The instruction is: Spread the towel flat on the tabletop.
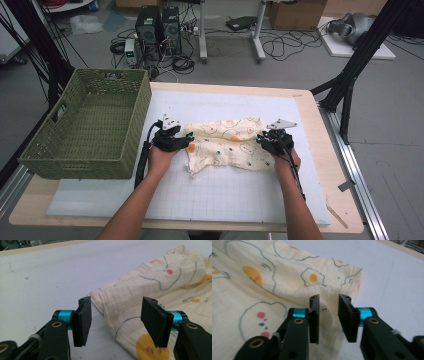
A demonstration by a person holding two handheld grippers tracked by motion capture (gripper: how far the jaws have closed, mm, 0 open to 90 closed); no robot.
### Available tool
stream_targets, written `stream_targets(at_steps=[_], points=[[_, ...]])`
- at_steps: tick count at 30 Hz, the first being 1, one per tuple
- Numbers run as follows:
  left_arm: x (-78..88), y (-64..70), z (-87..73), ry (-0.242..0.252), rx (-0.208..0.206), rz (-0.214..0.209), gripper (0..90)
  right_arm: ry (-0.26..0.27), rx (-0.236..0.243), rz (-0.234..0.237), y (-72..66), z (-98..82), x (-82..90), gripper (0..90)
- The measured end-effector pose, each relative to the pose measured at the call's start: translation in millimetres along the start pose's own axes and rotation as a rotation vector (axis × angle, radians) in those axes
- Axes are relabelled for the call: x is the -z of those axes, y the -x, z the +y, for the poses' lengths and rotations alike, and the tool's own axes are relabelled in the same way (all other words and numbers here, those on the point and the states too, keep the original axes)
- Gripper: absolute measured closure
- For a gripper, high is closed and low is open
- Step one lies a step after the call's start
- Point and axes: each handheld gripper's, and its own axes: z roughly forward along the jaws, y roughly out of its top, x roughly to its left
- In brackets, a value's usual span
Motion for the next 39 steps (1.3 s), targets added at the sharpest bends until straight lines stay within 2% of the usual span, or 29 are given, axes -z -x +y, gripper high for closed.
stream_targets(at_steps=[4,6,8,12,13,15,19,21,24,28,29,31,33,34,36,37,39], points=[[9.9,2.7,-2.9,0.021,0.008,-0.030,37.2,0.041,-0.007,0.045,-1.7,-1.6,15.7,53.9],[15.4,4.0,-4.9,0.019,0.005,-0.052,36.9,0.060,-0.028,0.088,-0.8,-3.8,22.3,47.4],[20.1,5.7,-6.7,0.017,0.011,-0.066,34.8,0.072,-0.017,0.092,-2.0,-6.2,29.2,40.9],[30.1,9.2,-10.1,0.003,0.014,-0.100,32.6,0.106,-0.033,0.101,-4.0,-11.8,42.7,33.8],[32.3,10.4,-10.1,-0.013,0.005,-0.110,32.2,0.107,-0.046,0.113,-5.0,-13.7,45.8,33.1],[37.9,13.6,-11.7,-0.009,-0.009,-0.125,31.5,0.108,-0.041,0.124,-7.2,-18.8,51.3,33.3],[47.7,20.0,-19.3,-0.022,-0.035,-0.155,31.6,0.063,-0.029,0.141,-14.6,-33.8,59.7,36.6],[50.4,23.3,-25.4,-0.029,-0.026,-0.186,32.2,0.057,-0.035,0.154,-18.9,-42.4,62.1,38.0],[50.0,31.1,-32.2,-0.050,-0.035,-0.232,33.7,0.024,-0.015,0.167,-22.4,-48.8,61.1,41.1],[45.2,41.8,-36.6,-0.083,-0.071,-0.255,36.3,0.001,-0.042,0.192,-23.8,-50.8,56.8,45.0],[43.5,44.5,-37.3,-0.093,-0.087,-0.259,38.1,-0.013,-0.038,0.190,-24.5,-51.2,55.6,47.2],[41.2,50.4,-37.8,-0.128,-0.144,-0.242,41.5,-0.040,-0.038,0.186,-24.8,-52.3,52.5,50.4],[40.4,56.1,-38.1,-0.143,-0.199,-0.236,51.9,-0.059,-0.032,0.190,-25.5,-54.0,49.3,52.7],[40.0,59.0,-38.5,-0.152,-0.231,-0.230,61.2,-0.063,-0.032,0.192,-26.5,-55.0,47.7,53.8],[40.1,63.6,-38.9,-0.158,-0.270,-0.214,79.2,-0.057,-0.021,0.208,-27.4,-55.1,47.3,63.0],[40.4,63.6,-39.2,-0.157,-0.271,-0.217,83.5,-0.058,-0.019,0.216,-27.8,-55.0,47.5,70.3],[43.0,60.9,-39.7,-0.155,-0.257,-0.229,86.6,-0.059,-0.008,0.246,-30.0,-54.5,48.3,85.0]])
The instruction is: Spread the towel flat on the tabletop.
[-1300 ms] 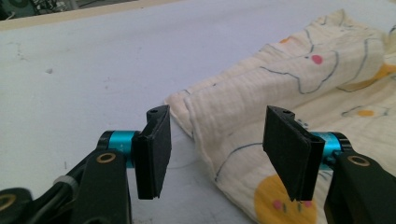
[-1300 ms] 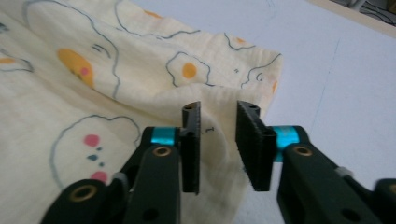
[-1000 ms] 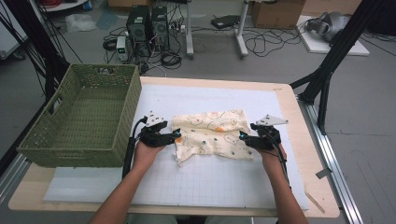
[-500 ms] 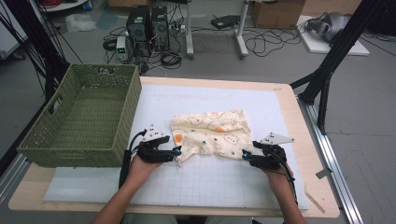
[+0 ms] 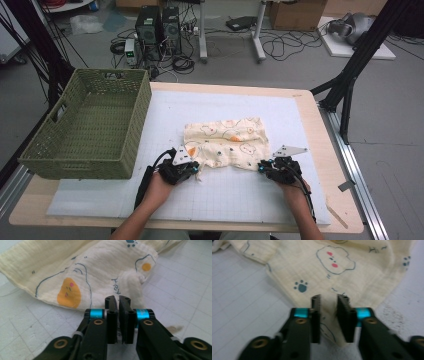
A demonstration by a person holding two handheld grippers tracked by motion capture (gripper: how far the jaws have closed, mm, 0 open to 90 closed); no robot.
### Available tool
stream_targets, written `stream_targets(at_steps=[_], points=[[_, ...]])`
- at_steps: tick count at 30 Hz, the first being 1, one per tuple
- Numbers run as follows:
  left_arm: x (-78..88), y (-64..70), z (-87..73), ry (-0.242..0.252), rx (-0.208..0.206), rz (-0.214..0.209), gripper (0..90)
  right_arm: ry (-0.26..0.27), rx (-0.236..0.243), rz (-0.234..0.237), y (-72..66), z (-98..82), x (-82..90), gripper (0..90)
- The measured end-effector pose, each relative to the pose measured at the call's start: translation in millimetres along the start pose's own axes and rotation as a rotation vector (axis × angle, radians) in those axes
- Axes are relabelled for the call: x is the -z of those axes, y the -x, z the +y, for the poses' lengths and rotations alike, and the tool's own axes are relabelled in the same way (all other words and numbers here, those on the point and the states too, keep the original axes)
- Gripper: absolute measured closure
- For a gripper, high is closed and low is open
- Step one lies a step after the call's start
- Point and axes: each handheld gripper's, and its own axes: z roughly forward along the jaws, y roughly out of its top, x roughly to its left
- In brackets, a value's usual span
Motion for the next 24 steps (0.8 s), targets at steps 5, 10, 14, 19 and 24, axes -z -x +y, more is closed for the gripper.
stream_targets(at_steps=[5,10,14,19,24], points=[[18.1,-8.9,-12.1,0.025,0.045,-0.017,86.8,-0.027,0.027,-0.001,-6.6,1.5,3.7,88.4],[39.9,-15.5,-19.7,0.038,0.055,-0.038,86.6,-0.020,0.040,0.023,-12.9,1.1,11.7,88.6],[51.5,-14.5,-23.7,0.045,0.052,-0.057,86.3,-0.015,0.044,0.046,-21.0,-1.2,20.4,88.6],[61.2,-10.9,-29.6,0.048,0.061,-0.079,86.0,-0.016,0.057,0.066,-31.1,-8.6,32.1,88.6],[67.3,-6.4,-38.4,0.028,0.051,-0.132,85.4,-0.035,0.042,0.104,-40.1,-19.4,44.0,88.6]])
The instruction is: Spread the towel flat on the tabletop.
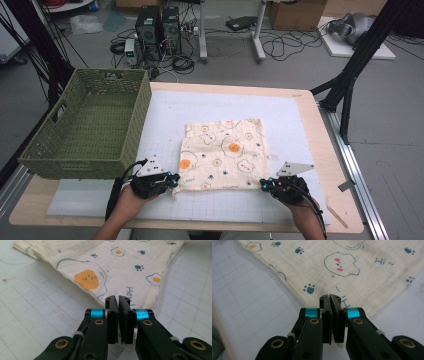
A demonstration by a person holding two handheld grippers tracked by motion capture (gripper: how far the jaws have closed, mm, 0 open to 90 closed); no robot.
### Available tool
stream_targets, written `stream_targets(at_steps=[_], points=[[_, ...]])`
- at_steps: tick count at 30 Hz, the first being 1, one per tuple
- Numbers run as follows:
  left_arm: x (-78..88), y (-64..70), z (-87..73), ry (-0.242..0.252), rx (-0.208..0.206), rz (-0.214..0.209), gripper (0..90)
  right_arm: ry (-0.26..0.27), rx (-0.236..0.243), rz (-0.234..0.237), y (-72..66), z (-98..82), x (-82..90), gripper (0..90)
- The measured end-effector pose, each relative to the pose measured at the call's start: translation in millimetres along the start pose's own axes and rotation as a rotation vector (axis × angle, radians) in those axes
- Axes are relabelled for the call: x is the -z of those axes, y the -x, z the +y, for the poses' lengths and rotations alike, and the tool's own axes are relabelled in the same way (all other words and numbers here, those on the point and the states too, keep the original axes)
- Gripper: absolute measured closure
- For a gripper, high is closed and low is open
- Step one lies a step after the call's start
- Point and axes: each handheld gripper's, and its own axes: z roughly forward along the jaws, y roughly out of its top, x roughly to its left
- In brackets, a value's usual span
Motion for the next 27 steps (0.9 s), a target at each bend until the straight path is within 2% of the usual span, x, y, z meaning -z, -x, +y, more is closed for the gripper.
stream_targets(at_steps=[2,5,7,8,10,13,15,19,21,23,27], points=[[3.3,1.3,-3.1,-0.014,0.005,-0.016,85.2,-0.001,-0.020,0.023,-3.5,-5.2,4.4,88.5],[8.1,2.8,-6.6,-0.018,0.012,-0.045,83.4,-0.006,-0.019,0.038,-9.0,-11.2,11.3,88.4],[9.1,2.9,-7.2,-0.013,0.028,-0.047,76.7,-0.010,-0.010,0.034,-11.4,-14.5,14.2,85.7],[9.2,1.4,-6.7,-0.009,0.040,-0.041,68.9,-0.009,-0.018,0.032,-11.1,-15.3,15.1,80.8],[9.1,-2.3,-4.4,0.017,0.082,-0.019,53.4,0.015,-0.037,0.032,-7.2,-15.0,16.8,72.7],[8.6,-9.3,0.4,0.052,0.103,0.014,45.2,0.049,-0.054,0.002,-1.0,-10.9,19.5,67.9],[5.2,-15.7,5.3,0.072,0.111,0.043,44.4,0.055,-0.063,-0.040,3.7,-7.8,18.0,66.0],[-6.8,-32.2,17.4,0.104,0.159,0.097,43.6,0.053,-0.085,-0.103,16.4,-1.7,7.1,63.0],[-16.2,-39.3,24.9,0.088,0.149,0.155,43.3,0.036,-0.094,-0.122,22.3,1.3,-0.2,60.4],[-25.0,-46.8,32.5,0.093,0.159,0.177,42.9,0.021,-0.092,-0.135,27.1,4.4,-6.1,58.2],[-40.3,-59.1,48.5,0.107,0.146,0.242,43.7,0.019,-0.079,-0.143,30.5,8.7,-10.7,57.3]])
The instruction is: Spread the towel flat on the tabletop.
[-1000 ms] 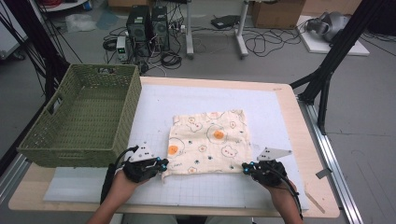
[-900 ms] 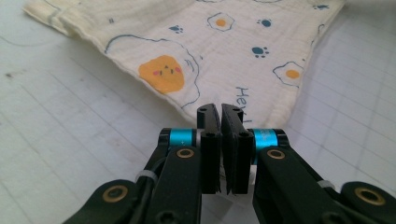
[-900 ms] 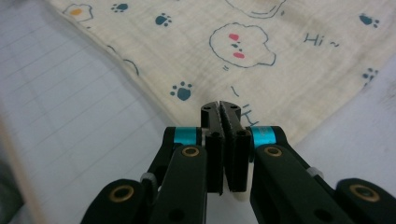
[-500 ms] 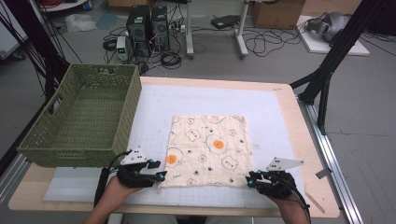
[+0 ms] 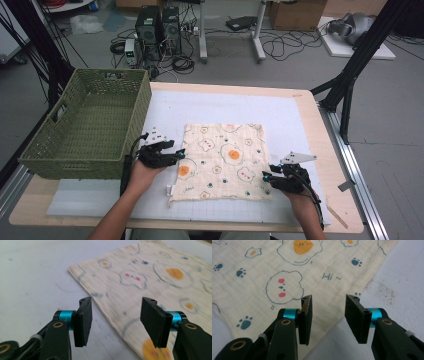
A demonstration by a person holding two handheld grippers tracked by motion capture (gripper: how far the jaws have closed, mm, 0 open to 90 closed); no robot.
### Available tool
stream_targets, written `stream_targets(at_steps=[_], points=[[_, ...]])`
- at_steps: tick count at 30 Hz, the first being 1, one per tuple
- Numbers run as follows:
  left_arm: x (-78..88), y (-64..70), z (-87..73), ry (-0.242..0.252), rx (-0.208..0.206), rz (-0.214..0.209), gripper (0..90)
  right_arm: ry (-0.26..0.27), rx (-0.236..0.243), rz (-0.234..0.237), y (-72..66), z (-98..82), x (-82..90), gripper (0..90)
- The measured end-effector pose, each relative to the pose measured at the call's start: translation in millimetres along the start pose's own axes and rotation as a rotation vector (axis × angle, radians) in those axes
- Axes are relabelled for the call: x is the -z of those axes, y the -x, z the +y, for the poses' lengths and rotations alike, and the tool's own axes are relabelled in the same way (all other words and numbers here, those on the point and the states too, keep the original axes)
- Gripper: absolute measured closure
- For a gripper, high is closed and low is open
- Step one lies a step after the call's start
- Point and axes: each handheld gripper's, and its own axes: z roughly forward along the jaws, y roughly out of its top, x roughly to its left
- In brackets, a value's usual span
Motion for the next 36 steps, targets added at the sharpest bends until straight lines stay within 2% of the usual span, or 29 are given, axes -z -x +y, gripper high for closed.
stream_targets(at_steps=[3,5,8,12,14,16,17,18,21,22,24,26,28,29,32,36], points=[[-15.4,-5.5,11.3,0.000,0.006,0.042,45.4,0.008,0.004,0.003,0.5,1.3,-1.3,57.0],[-26.2,-9.0,15.9,0.007,0.034,0.056,46.3,0.017,0.008,0.008,0.3,1.8,-1.0,55.9],[-43.1,-13.3,21.7,-0.032,0.033,0.089,48.2,0.021,0.014,0.014,-0.8,2.1,0.1,55.3],[-63.3,-19.5,26.7,-0.076,0.048,0.109,49.2,0.023,0.014,0.017,-0.3,0.6,-0.3,54.1],[-70.8,-20.2,24.9,-0.074,0.047,0.119,50.6,0.026,0.014,0.018,0.9,0.7,0.2,53.7],[-77.7,-20.0,21.0,-0.109,0.048,0.134,51.5,0.038,0.006,0.018,1.4,0.8,0.8,53.2],[-77.8,-18.4,21.7,-0.111,0.030,0.149,53.6,0.044,0.007,0.018,2.1,0.8,1.0,53.2],[-77.5,-17.2,21.9,-0.116,0.009,0.141,58.1,0.041,-0.005,0.021,2.1,0.8,1.6,53.3],[-77.7,-11.3,22.0,-0.123,-0.046,0.133,79.6,0.047,-0.003,0.020,2.5,1.8,0.6,53.7],[-78.3,-10.0,22.5,-0.124,-0.063,0.148,85.5,0.044,0.000,0.018,2.2,2.2,0.1,53.6],[-78.3,-12.0,22.8,-0.121,-0.035,0.205,86.7,0.042,0.003,0.024,1.1,2.9,-1.0,53.6],[-77.5,-16.9,22.1,-0.112,0.002,0.250,86.7,0.040,0.003,0.021,0.5,3.5,-1.2,53.5],[-76.9,-19.8,22.1,-0.100,0.026,0.261,85.8,0.041,0.003,0.017,1.0,4.0,-1.7,53.3],[-76.7,-20.6,22.0,-0.097,0.035,0.255,81.5,0.040,0.000,0.013,1.6,4.5,-2.2,53.2],[-72.4,-23.6,22.6,-0.093,0.074,0.227,57.5,0.042,-0.009,-0.005,7.3,9.0,-5.6,52.3],[-64.8,-23.9,24.3,-0.081,0.081,0.179,44.4,0.063,-0.033,-0.052,22.8,23.8,-17.2,51.1]])
